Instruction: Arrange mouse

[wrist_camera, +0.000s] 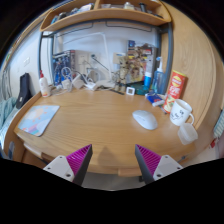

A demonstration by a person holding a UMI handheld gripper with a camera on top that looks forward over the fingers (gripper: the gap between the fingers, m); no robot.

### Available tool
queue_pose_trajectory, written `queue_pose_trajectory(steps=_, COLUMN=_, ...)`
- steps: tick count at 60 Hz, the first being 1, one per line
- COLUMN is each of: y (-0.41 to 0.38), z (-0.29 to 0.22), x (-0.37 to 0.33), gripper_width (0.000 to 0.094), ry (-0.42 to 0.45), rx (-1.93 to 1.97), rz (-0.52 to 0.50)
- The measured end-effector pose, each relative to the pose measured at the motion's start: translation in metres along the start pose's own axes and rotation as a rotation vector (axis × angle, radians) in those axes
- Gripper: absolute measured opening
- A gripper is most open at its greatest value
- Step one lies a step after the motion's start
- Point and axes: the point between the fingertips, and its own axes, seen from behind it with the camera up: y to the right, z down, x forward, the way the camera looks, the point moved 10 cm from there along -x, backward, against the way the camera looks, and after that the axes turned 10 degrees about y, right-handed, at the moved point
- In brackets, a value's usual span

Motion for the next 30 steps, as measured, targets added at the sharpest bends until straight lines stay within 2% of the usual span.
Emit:
queue_pose_trajectory(steps=12, y=0.04, z=-0.018, x=0.018, gripper_width=0.0848, ry=-0.013, rx=0.024, rz=0.07)
queue_pose_trajectory(steps=30, y=0.027, z=-0.079, x=0.079, gripper_width=0.0852, ry=0.001, rx=0.031, rz=0.008)
